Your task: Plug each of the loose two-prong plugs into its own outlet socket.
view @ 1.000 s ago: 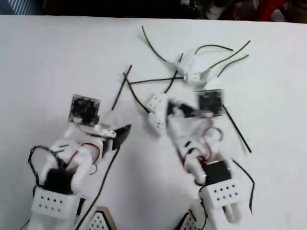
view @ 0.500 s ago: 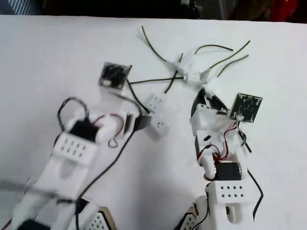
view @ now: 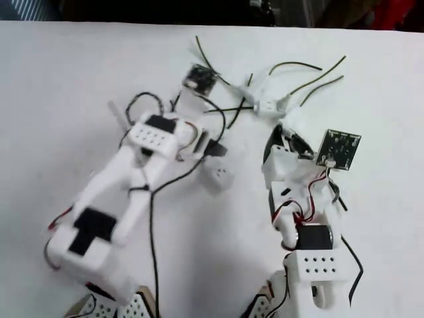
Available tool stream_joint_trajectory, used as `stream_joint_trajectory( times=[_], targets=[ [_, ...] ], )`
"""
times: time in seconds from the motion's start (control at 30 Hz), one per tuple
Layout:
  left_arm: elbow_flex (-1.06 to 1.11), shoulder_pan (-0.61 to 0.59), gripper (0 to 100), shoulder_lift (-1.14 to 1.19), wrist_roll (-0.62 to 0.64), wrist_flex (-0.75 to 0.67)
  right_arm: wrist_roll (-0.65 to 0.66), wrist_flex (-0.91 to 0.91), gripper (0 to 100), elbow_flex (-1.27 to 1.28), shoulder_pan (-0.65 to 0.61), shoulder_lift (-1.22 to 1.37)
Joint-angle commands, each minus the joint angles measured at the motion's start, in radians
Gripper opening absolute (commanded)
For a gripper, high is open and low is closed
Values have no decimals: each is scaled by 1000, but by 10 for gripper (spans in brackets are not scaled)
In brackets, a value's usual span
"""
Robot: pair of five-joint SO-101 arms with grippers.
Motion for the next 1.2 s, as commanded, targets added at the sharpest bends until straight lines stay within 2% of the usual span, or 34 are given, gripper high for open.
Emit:
stream_joint_trajectory(
  times=[0.0, 0.17, 0.3, 0.43, 0.53, 0.83, 1.17],
  targets=[
    [-175, 48, 384, 151, -40, -21, -6, -27, 17, -9, 7, -16],
    [-322, 48, 350, 315, -40, -20, -6, -27, 17, -9, 7, -16],
    [-402, 45, 247, 392, -44, 8, -5, -27, 17, -9, 7, -16],
    [-454, 58, 103, 381, -157, 123, -2, -27, 17, -9, 7, -16],
    [-488, 71, 22, 352, -190, 199, -2, -27, 17, -9, 7, -16],
    [-500, 74, 23, 162, -186, 350, 0, -27, 17, -9, 7, -16],
    [-500, 87, 23, -124, -195, 666, 3, -27, 17, 2, -16, -16]
  ],
)
